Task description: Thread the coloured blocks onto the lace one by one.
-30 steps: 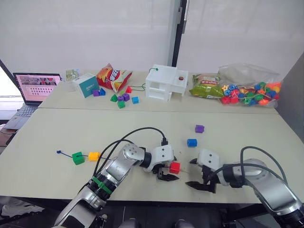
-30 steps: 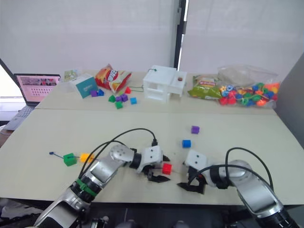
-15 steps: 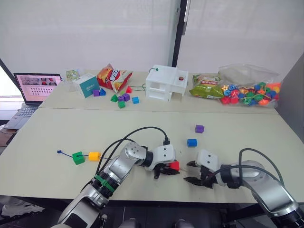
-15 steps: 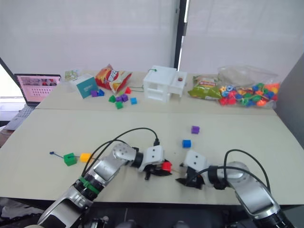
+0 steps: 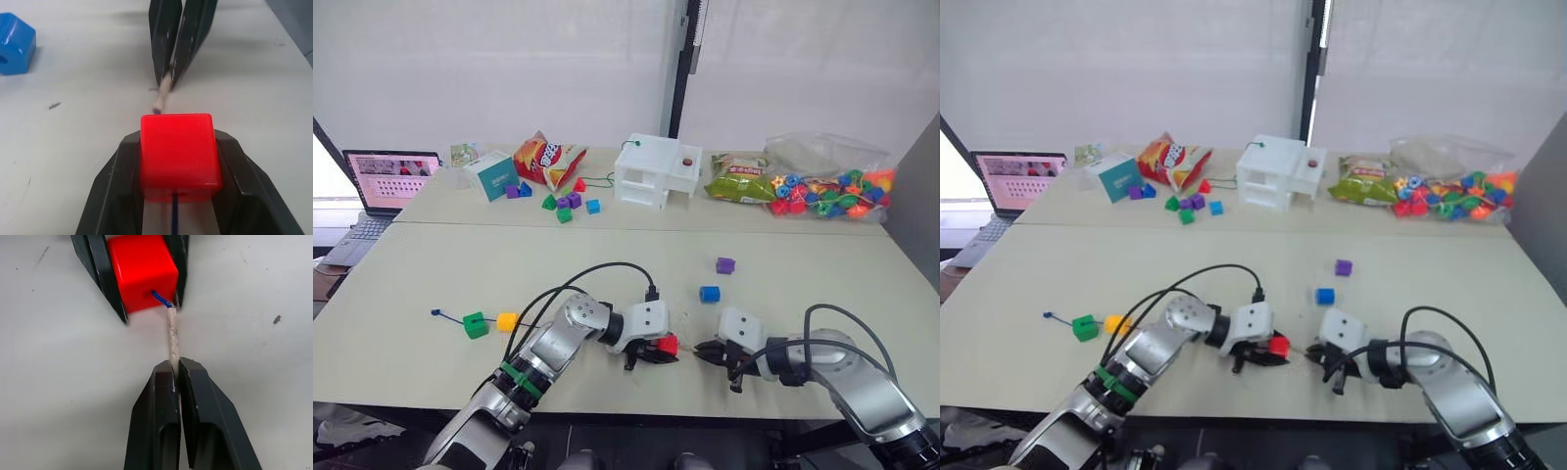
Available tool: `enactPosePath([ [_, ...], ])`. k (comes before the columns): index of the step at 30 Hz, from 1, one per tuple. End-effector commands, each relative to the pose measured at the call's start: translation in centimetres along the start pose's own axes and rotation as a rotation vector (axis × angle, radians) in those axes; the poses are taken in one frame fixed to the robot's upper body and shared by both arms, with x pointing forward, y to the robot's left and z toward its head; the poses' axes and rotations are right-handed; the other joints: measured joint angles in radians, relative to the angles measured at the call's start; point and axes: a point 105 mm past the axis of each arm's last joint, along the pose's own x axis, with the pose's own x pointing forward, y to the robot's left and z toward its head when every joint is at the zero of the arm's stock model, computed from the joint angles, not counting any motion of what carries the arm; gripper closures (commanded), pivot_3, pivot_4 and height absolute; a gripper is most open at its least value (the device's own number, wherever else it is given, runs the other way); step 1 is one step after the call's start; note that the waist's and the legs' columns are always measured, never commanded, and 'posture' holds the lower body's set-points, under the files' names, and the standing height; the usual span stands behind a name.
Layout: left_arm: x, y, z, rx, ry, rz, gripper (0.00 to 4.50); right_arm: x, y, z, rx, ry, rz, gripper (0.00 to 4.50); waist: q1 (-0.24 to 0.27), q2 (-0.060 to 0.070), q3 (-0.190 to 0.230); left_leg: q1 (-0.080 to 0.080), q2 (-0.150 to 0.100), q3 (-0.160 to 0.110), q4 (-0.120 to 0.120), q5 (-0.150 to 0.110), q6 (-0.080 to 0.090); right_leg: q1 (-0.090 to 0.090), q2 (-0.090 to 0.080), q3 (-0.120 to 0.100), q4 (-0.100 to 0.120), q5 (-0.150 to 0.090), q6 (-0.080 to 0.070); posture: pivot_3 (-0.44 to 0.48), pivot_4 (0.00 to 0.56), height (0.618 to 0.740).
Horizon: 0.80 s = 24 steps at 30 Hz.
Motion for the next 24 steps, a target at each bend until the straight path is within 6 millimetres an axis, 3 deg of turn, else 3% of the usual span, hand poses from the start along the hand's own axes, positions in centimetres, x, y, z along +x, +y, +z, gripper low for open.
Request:
enactPosePath([
  [1, -3.1, 0.5, -1.2, 0.001, 0.046, 0.033, 3.29, -0.7, -0.1, 1.4, -0.042, -0.020, -0.006, 4.50, -0.003, 0.000, 0.000, 0.000, 0.000, 0.000, 0.000, 0.000, 0.000, 0.000, 0.000, 0.000, 0.000, 0.000, 0.000, 0.000, 0.150, 0.740],
  [4, -10.2, 0.6, -5.4, -0.029, 0.230, 0.078, 3.29, -1.1, 0.3, 2.2, -0.073, -0.015, 0.017, 4.50, -0.019, 0.000, 0.000, 0.000, 0.001, 0.000, -0.001, 0.000, 0.000, -0.001, 0.001, 0.000, 0.000, 0.000, -0.001, 0.000, 0.150, 0.740],
  [10, -17.2, -0.5, -9.3, -0.087, 0.415, 0.096, 3.29, -1.1, 0.2, 2.3, -0.082, -0.011, 0.024, 4.50, -0.020, 0.000, 0.000, 0.003, 0.001, 0.000, -0.004, 0.000, 0.000, 0.000, 0.000, 0.000, 0.001, -0.002, -0.003, 0.000, 0.150, 0.740],
  [12, -18.3, -0.9, -10.1, -0.096, 0.454, 0.099, 3.29, -1.1, 0.1, 2.2, -0.083, -0.008, 0.028, 4.50, -0.018, 0.001, 0.000, 0.003, 0.001, 0.000, -0.004, 0.000, 0.000, 0.000, -0.001, -0.001, 0.000, -0.002, -0.003, 0.000, 0.150, 0.740],
  [16, -18.9, -1.0, -10.2, -0.107, 0.446, 0.126, 3.29, -1.0, 0.0, 2.1, -0.089, 0.001, 0.035, 4.50, -0.018, 0.001, 0.000, 0.003, 0.002, 0.001, -0.004, 0.000, 0.000, 0.000, 0.000, -0.001, 0.001, -0.002, -0.003, 0.000, 0.150, 0.740],
  [18, -19.1, -0.8, -9.9, -0.117, 0.428, 0.153, 2.24, -1.0, 0.0, 2.1, -0.091, 0.005, 0.038, 4.50, -0.019, 0.001, 0.000, 0.003, 0.002, 0.001, -0.004, 0.000, 0.000, 0.000, 0.000, -0.001, 0.001, -0.002, -0.003, 0.000, 0.150, 0.740],
  [22, -18.9, -0.5, -8.4, -0.108, 0.371, 0.152, 0.94, -1.0, 0.0, 2.0, -0.093, 0.010, 0.044, 4.50, -0.021, 0.001, 0.000, 0.003, 0.002, 0.001, -0.004, 0.000, 0.000, -0.001, 0.000, -0.001, 0.002, -0.002, -0.003, 0.000, 0.150, 0.740],
  [24, -17.6, -0.1, -5.7, -0.114, 0.240, 0.145, 0.25, -0.8, -0.1, 2.3, -0.098, 0.007, 0.049, 4.50, -0.020, 0.001, 0.000, 0.001, 0.002, 0.001, -0.004, 0.000, 0.000, -0.002, 0.000, -0.001, 0.002, -0.002, -0.003, 0.000, 0.150, 0.740],
])
